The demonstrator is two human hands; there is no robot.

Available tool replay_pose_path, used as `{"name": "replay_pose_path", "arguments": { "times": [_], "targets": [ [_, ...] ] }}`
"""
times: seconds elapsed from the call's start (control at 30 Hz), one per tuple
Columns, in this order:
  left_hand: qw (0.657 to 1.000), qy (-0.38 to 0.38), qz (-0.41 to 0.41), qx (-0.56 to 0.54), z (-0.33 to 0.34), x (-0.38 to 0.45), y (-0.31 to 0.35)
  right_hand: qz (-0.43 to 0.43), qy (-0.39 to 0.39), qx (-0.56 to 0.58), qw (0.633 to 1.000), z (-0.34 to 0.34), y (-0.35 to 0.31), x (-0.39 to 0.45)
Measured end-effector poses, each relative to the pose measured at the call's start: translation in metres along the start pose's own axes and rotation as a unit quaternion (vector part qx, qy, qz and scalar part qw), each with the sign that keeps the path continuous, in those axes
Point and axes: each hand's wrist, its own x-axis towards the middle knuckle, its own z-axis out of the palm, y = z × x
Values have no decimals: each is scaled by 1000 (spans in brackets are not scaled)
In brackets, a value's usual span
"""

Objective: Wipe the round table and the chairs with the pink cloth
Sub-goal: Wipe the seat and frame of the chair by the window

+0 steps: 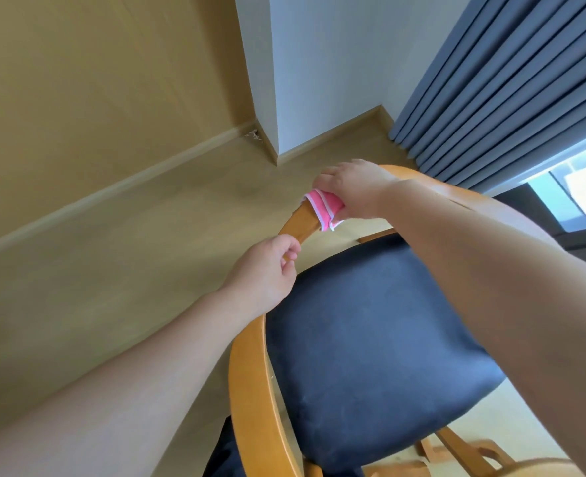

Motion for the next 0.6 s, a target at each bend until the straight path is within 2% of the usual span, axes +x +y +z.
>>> {"name": "replay_pose_path", "arguments": {
  "times": [0.33,0.6],
  "targets": [
    [998,-38,20,50,11,26,37,-6,14,31,999,2,22,-6],
    [996,-65,17,49,36,41,51,-9,45,83,995,12,43,-10]
  ]
}}
